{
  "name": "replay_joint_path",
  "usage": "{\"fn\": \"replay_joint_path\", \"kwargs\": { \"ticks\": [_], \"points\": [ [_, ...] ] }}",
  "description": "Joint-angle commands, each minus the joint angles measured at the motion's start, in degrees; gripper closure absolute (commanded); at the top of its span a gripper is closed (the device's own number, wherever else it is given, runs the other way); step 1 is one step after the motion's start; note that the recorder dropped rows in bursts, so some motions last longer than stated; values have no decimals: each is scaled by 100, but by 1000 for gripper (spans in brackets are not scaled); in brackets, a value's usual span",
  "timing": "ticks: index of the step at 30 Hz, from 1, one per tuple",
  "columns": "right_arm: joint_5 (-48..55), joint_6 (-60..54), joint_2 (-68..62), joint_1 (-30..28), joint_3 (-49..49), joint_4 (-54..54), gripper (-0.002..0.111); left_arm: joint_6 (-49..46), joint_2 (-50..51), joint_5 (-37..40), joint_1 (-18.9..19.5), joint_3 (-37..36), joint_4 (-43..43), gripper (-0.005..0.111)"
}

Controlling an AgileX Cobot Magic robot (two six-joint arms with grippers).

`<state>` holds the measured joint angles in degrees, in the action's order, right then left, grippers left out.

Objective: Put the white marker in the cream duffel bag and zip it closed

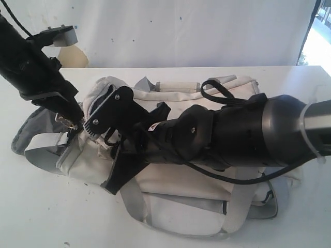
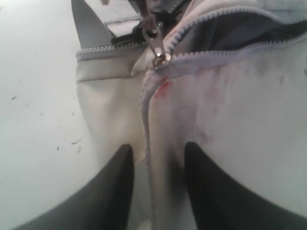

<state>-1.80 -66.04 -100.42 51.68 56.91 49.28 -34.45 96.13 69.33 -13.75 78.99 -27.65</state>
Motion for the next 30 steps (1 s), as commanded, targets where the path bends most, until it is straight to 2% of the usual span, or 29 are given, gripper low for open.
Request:
{"fn": "replay_joint_path", "kwargs": {
  "ticks": [1,6,10,15,21,23,26,30],
  "points": [
    [2,328,80,-36,-32,37,52,-21,-18,-170,-18,40,-188,107],
    [-180,328,97,-36,-32,37,55,4,-18,-361,-18,40,-344,107],
    [-146,328,22,-36,-32,37,70,4,-18,-572,-18,40,-684,107],
    [-83,328,-1,-36,-32,47,87,153,-18,-802,-6,40,-694,107],
    [274,328,-125,-36,-32,59,89,206,-18,-955,-6,40,-877,107],
    [359,328,-166,-36,-32,59,93,206,-18,-982,-6,40,-996,107],
    [514,317,-152,-36,-32,13,108,270,-18,-1021,-6,40,-1024,107],
    [564,279,-104,-36,-32,-8,108,648,-18,-1280,-6,40,-609,107]
  ]
}}
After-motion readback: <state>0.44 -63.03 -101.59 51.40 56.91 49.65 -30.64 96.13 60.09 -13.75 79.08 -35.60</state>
